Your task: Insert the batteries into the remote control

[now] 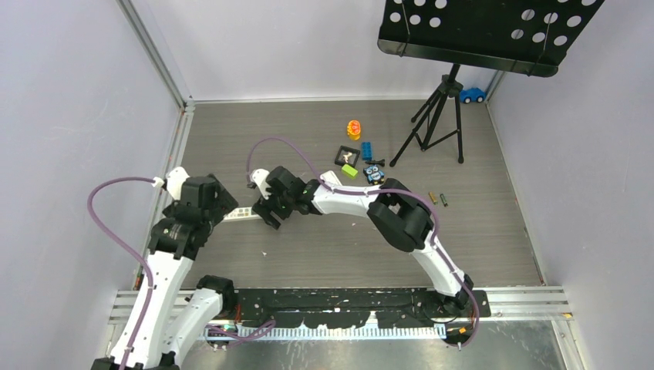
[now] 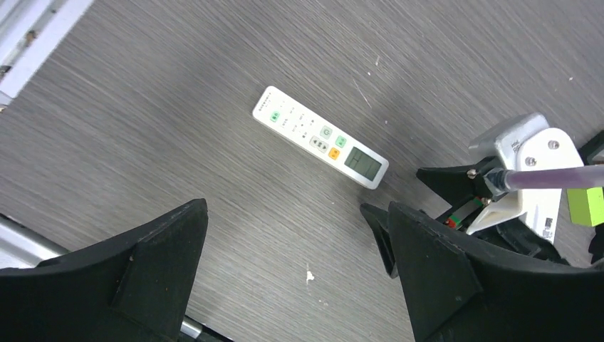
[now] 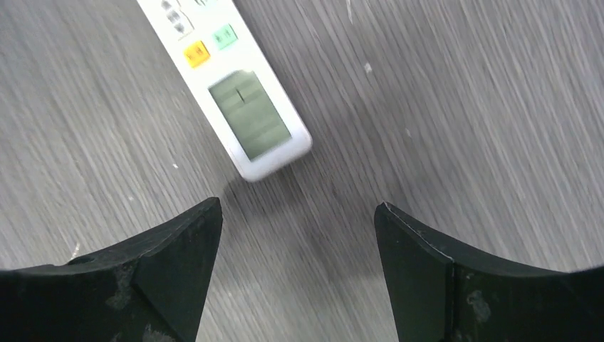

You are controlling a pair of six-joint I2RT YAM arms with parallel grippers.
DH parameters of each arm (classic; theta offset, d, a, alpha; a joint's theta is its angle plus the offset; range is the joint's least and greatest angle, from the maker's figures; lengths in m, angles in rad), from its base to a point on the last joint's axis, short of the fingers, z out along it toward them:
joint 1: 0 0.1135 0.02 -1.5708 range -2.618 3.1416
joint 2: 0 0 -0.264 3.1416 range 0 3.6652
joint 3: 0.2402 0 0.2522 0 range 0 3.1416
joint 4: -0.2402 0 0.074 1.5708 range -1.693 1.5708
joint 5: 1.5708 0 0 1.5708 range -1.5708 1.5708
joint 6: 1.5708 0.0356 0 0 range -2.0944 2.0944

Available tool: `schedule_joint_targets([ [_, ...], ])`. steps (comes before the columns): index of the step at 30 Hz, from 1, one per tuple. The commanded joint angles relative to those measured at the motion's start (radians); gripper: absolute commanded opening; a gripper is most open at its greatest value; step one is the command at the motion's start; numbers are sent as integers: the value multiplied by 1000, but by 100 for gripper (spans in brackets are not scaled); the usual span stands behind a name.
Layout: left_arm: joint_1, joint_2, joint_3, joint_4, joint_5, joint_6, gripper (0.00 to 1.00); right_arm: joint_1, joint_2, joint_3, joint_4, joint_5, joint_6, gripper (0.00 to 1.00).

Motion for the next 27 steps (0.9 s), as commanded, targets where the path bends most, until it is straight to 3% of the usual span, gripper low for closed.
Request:
schedule_joint_targets([
  [1, 7, -52, 50, -91, -87, -1, 100, -14, 45, 92, 55, -159, -89, 83],
  [9, 7, -114, 76, -145, -103, 2, 100, -8, 149, 168, 68, -198, -156, 81],
  [15, 7, -143, 94, -158, -100, 17, 100, 31, 220, 235, 37, -118, -246, 76],
  [19, 8, -158, 101, -157, -99, 15, 100, 59, 232, 255, 76, 50, -206, 58],
  [21, 8, -171, 101, -151, -100, 10, 100, 59, 217, 257, 80, 108, -154, 39],
  [24, 8, -187, 97, -134, -98, 11, 100, 56, 157, 204, 120, 115, -78, 19],
  [27, 7, -200, 84, -105, -88, 18, 100, 45, 70, 138, 160, 140, 26, 14],
])
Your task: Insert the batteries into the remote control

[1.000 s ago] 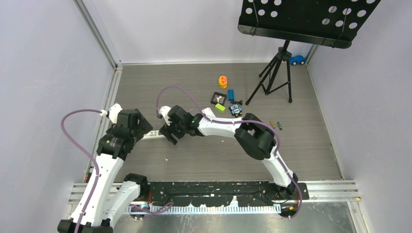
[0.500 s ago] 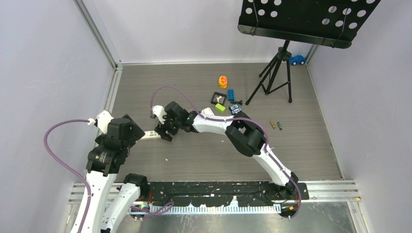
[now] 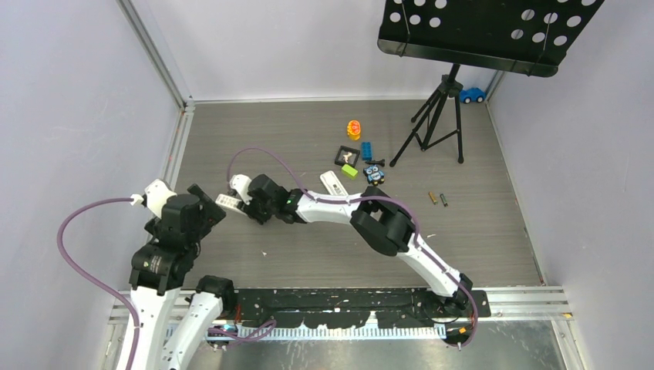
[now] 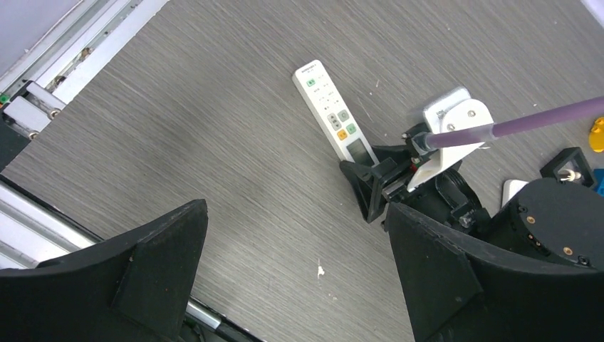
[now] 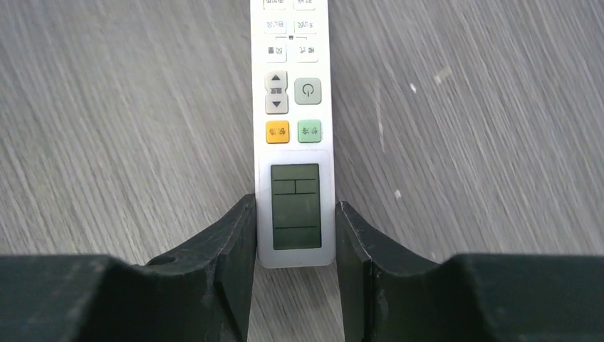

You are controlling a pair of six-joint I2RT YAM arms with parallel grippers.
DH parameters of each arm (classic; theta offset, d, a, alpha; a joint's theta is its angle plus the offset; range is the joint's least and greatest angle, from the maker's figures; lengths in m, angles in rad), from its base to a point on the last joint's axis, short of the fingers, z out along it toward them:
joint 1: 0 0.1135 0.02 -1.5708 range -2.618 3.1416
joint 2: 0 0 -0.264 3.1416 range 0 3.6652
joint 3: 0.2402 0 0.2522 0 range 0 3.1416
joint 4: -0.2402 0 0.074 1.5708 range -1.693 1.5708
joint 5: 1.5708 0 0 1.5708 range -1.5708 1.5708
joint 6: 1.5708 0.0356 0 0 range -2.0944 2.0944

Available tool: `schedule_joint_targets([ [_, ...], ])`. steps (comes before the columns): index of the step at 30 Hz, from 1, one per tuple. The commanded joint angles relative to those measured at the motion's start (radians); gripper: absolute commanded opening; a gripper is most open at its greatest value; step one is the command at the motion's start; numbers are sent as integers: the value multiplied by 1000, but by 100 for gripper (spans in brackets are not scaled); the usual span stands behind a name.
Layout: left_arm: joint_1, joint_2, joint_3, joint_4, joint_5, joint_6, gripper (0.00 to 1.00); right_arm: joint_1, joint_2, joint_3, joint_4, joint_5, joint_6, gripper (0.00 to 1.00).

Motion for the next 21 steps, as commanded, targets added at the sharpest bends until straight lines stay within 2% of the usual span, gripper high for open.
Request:
schedule_joint_targets([
  [1, 6, -24, 9, 61, -9, 17, 100, -29, -145, -110, 87, 106, 184, 13],
  [4, 5, -39, -20, 137, 69, 44, 100, -73, -275, -256, 210, 45, 393, 13],
  [9, 5, -56, -80, 307, 352, 98, 100, -179, -468, -489, 395, -182, 720, 13],
  [12, 5, -53, -126, 400, 494, 92, 100, -230, -585, -608, 511, -265, 881, 13],
  [16, 5, -30, -182, 579, 745, 28, 100, -264, -722, -743, 637, -310, 1060, 13],
  [18, 6, -11, -218, 747, 843, -35, 100, -267, -791, -801, 685, -315, 1123, 14],
  [21, 6, -1, -253, 948, 923, -132, 99, -265, -878, -874, 752, -329, 1198, 15],
])
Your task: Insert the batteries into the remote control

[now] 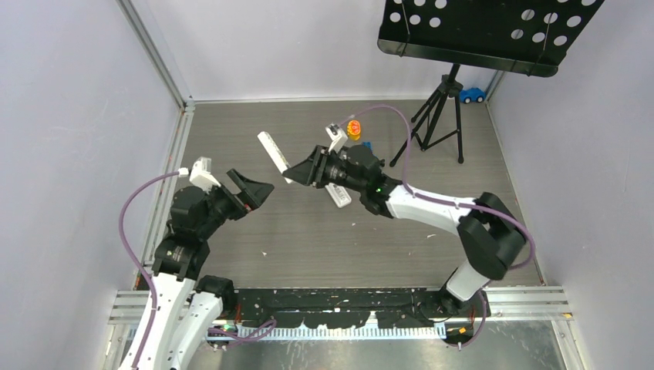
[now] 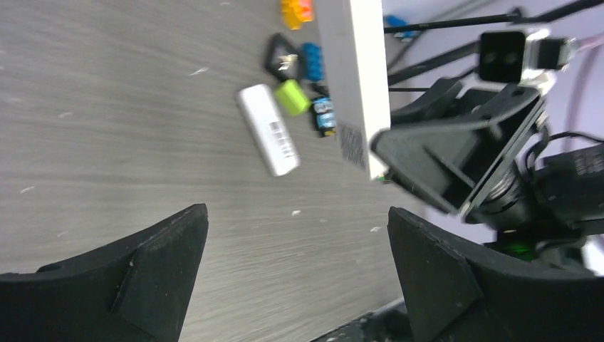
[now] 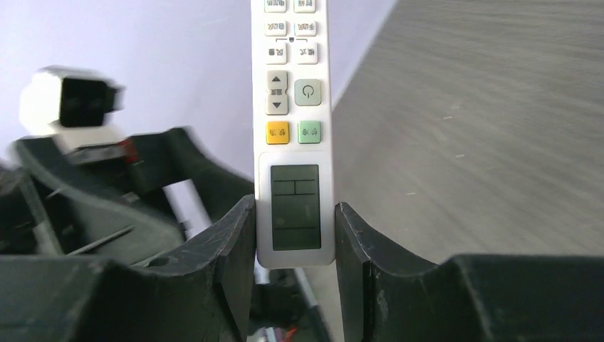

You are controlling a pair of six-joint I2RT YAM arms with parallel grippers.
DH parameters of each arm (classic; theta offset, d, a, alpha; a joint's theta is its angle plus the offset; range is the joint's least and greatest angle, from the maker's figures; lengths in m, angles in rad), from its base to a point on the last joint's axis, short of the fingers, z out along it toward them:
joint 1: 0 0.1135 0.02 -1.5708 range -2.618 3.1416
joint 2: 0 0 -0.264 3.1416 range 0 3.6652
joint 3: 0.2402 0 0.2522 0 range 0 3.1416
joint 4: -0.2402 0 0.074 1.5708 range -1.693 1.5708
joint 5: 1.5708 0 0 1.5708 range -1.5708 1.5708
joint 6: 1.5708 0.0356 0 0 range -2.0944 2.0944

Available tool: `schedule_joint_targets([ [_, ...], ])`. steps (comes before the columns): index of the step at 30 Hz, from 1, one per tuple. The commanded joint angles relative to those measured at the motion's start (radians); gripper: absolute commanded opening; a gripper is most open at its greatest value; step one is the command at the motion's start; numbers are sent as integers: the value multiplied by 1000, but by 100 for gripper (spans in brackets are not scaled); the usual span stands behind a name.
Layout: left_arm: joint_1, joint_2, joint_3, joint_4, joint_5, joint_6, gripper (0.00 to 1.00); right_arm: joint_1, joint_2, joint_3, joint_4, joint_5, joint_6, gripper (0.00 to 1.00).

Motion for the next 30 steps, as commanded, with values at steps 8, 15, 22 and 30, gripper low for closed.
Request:
schedule_joint_targets([
  [8, 4, 46, -37, 632, 293, -222, 100, 15, -223, -161, 338, -109, 313, 18],
  [15, 4, 129, -64, 761, 351, -310, 96, 16, -189, -163, 440, -166, 370, 19],
  [22, 4, 195, -70, 845, 382, -369, 77, 16, -139, -150, 512, -213, 433, 19],
  [30, 3, 274, -39, 881, 475, -280, 25, 16, -148, -156, 434, -191, 382, 26],
])
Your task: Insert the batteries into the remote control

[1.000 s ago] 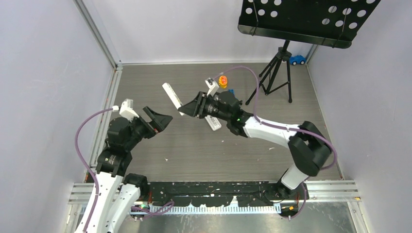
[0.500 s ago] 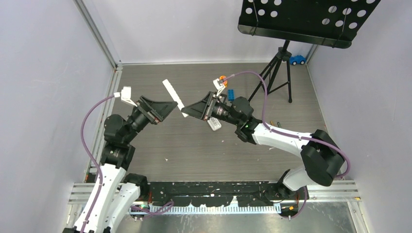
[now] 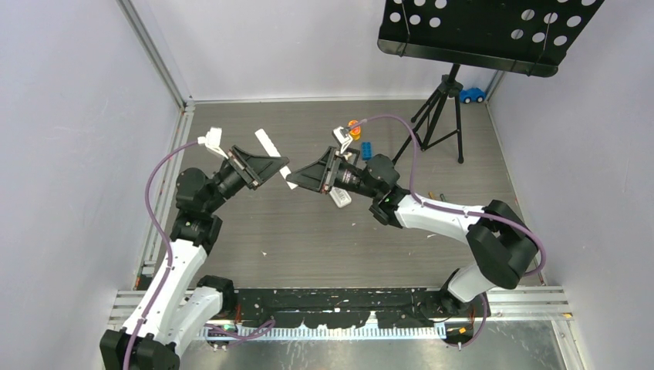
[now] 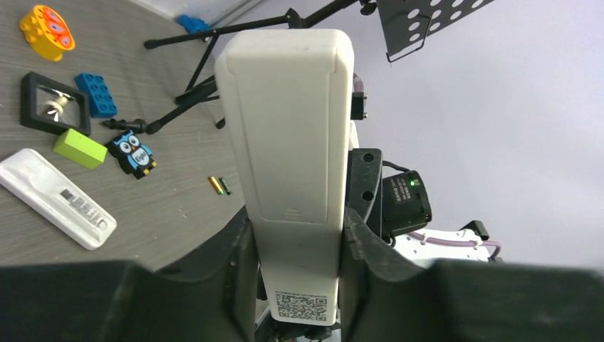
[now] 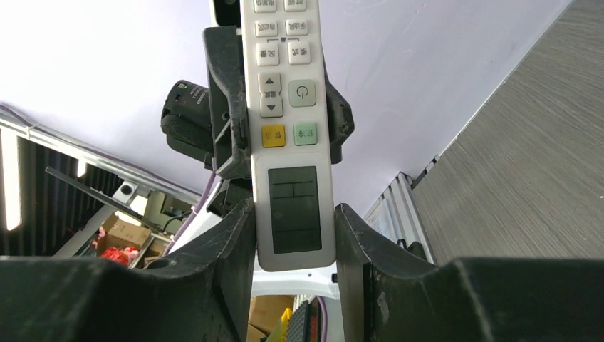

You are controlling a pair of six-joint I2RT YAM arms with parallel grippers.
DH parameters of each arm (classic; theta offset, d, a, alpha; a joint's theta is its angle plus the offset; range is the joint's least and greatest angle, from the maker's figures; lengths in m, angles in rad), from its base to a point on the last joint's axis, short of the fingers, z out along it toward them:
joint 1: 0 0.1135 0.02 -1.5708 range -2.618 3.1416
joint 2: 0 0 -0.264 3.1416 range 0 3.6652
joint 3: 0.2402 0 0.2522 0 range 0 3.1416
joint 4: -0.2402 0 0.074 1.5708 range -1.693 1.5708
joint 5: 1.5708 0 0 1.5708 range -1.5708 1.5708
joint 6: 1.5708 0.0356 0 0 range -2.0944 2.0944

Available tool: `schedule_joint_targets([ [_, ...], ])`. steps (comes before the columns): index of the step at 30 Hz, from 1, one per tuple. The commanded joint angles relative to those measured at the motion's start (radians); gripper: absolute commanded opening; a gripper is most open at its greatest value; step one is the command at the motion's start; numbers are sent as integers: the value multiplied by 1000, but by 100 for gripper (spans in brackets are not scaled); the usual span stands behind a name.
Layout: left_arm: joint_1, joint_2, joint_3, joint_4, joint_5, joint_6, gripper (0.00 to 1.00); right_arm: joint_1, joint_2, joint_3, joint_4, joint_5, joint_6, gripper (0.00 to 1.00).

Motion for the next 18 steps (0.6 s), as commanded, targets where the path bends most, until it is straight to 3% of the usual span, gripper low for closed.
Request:
schedule_joint_targets([
  [1, 3, 35, 28, 75, 89, 75, 13, 1, -34, 8, 9, 11, -37, 34],
  [2, 3, 44, 32, 70, 104, 92, 3, 1, -53, 0, -21, 25, -59, 44],
  [3, 3, 55, 40, 62, 125, 114, 0, 0, -74, -10, -53, 41, -95, 56],
  [6, -5, 80, 63, 42, 214, 190, 0, -4, -158, -48, -170, 70, -211, 73],
  [8, -35, 87, 92, -41, 216, 291, 0, -7, -231, -37, -344, 79, -317, 76],
  [12, -196, 86, 174, -335, 38, 574, 0, -7, -366, 49, -741, 166, -528, 78],
  [18, -410, 127, 219, -451, -167, 777, 0, -7, -442, 226, -1206, 444, -656, 78],
])
